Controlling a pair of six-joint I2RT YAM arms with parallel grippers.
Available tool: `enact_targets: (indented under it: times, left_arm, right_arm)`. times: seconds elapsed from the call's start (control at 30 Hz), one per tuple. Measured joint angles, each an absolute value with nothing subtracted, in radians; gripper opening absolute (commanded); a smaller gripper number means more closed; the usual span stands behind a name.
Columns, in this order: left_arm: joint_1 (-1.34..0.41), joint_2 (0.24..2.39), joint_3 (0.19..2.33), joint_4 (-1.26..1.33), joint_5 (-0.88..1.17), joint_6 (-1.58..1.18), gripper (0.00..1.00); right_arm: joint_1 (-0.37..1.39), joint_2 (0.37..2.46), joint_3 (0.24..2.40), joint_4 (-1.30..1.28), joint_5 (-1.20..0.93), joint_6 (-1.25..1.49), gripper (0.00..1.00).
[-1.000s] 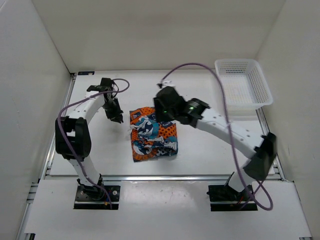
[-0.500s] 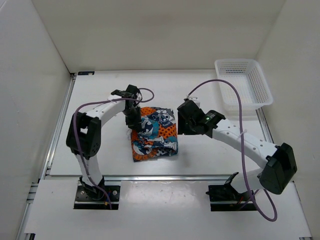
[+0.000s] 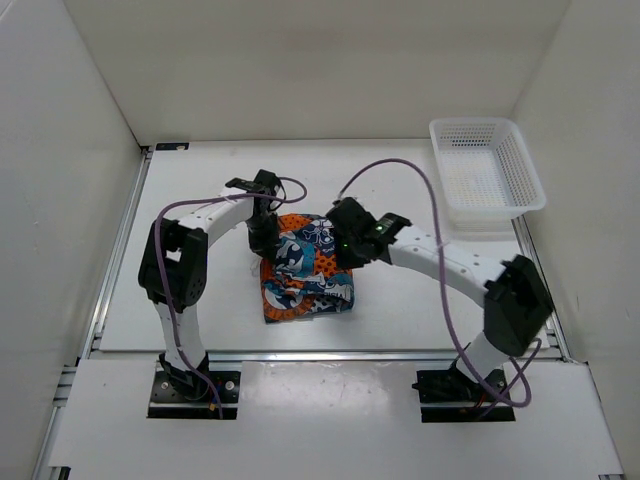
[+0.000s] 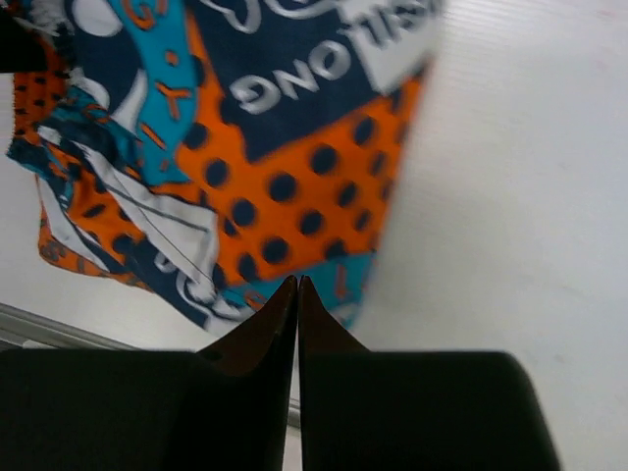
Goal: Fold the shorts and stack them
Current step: Fold the shorts
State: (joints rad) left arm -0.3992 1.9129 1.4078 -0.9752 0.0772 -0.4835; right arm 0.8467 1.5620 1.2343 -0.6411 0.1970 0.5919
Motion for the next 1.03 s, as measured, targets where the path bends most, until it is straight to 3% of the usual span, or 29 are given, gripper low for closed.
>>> enact_targets:
  times: [0.23, 0.33, 0.47, 0.57, 0.63, 0.73, 0.77, 0.87, 1.03]
  left_arm:
    - [-0.399, 1.909, 1.435, -0.986, 0.074, -0.484, 0.1]
    - [-0.399, 1.909, 1.435, -0.992, 0.072, -0.484, 0.1]
    - [-0.399, 1.9, 1.46, -1.037, 0.051, -0.48, 0.1]
    - [-0.397, 1.858, 1.532, -1.095, 0.021, -0.477, 0.22]
    - [-0.395, 1.794, 1.596, -1.128, 0.002, -0.474, 0.31]
    - [-0.386, 1.641, 1.653, -1.133, -0.015, -0.474, 0.66]
    - [-0.382, 1.578, 1.66, -1.134, -0.019, -0.475, 0.84]
    - [-0.365, 1.391, 1.657, -1.128, -0.033, -0.487, 0.97]
    - [-0.351, 1.134, 1.558, -1.124, -0.078, -0.516, 0.98]
  right_arm:
    - [0.862, 1.891, 1.296, -0.546, 0.148, 0.601, 0.0]
    - [0.855, 1.925, 1.326, -0.544, 0.143, 0.619, 0.01]
    - [0.855, 1.868, 1.335, -0.587, 0.17, 0.619, 0.24]
    - [0.86, 1.726, 1.336, -0.636, 0.234, 0.612, 0.79]
    - [0.865, 1.583, 1.351, -0.676, 0.315, 0.6, 1.0]
    - [0.866, 1.366, 1.388, -0.74, 0.453, 0.611, 1.0]
    - [0.864, 1.31, 1.394, -0.765, 0.504, 0.621, 1.0]
    - [0.856, 1.178, 1.383, -0.884, 0.656, 0.672, 1.0]
    - [0.848, 1.057, 1.224, -1.082, 0.79, 0.785, 1.0]
